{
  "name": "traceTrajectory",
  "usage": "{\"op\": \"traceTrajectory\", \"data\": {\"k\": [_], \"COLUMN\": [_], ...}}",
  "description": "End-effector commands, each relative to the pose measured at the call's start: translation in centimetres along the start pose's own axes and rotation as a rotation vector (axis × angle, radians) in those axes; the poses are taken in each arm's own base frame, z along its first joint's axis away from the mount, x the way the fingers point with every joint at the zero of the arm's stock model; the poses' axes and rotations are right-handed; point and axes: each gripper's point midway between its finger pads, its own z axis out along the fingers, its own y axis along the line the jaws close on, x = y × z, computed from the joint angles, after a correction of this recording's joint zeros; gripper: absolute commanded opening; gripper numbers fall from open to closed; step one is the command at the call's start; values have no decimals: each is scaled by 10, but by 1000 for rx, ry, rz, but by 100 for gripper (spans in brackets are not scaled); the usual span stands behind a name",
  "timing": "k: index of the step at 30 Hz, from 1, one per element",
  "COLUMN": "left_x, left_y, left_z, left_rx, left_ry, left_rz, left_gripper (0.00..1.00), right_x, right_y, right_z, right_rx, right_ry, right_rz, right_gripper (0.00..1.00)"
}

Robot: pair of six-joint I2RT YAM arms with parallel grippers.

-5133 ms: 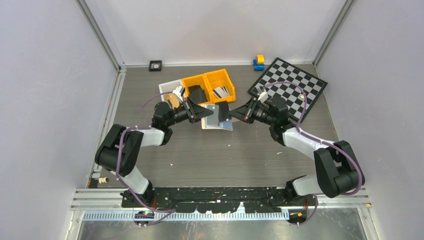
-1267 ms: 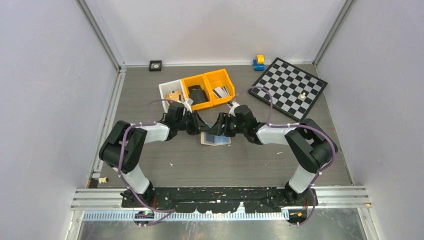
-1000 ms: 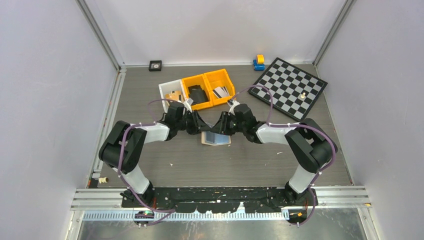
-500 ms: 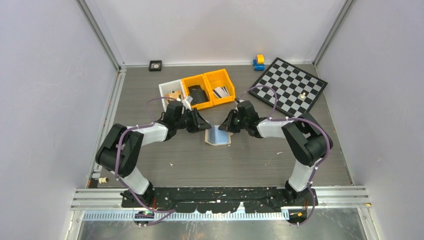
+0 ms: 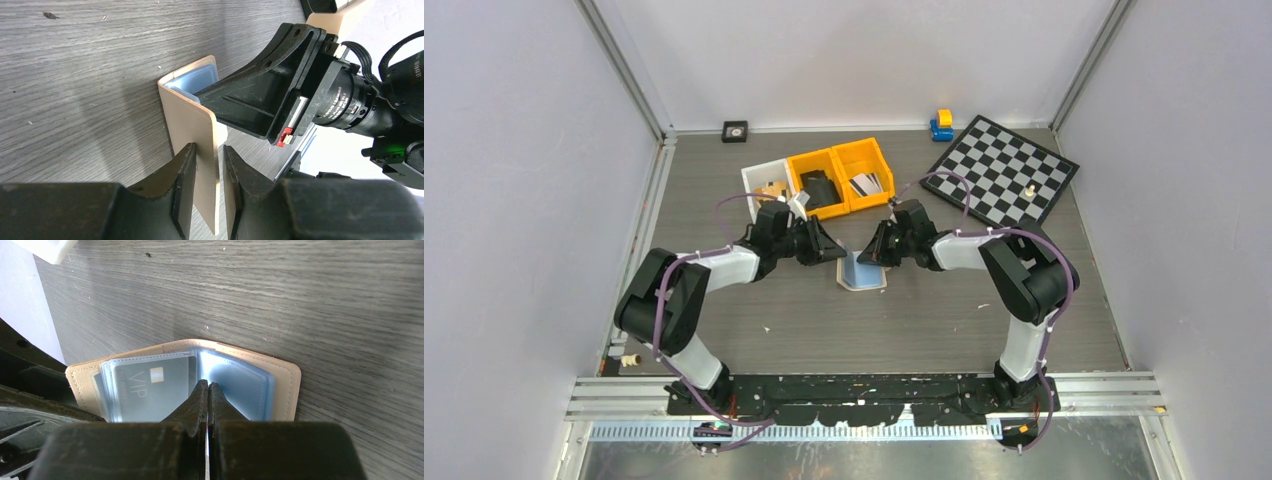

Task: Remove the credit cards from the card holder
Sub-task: Remove the credit card from the card holder.

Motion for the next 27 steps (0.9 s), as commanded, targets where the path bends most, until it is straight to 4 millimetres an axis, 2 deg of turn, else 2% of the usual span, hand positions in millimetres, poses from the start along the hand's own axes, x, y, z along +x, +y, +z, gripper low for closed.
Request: {"op": "traceTrajectory", "data": {"k": [1, 4, 9, 19, 27], "left_x": [-5, -5, -4, -4, -2], "left_y": [-7, -8, -8, -12, -12], "left_z": [2, 2, 3, 2, 4], "left_rx": [19, 20, 23, 34, 7], "left_ry": [11, 11, 19, 22, 38], "left_rz": [18, 24, 30, 43, 76], "left_gripper": [25, 15, 7, 0, 0], "right_x": [-2, -2, -1, 0, -6], "right_y": [11, 10, 10, 3, -5], "right_z": [4, 5, 5, 5, -6], "right_rx": [-19, -17, -10, 38, 127], "right_ry": [15, 20, 26, 41, 31], "right_rz": [-3, -3, 0, -1, -31], "right_gripper": [0, 1, 1, 1, 10]}}
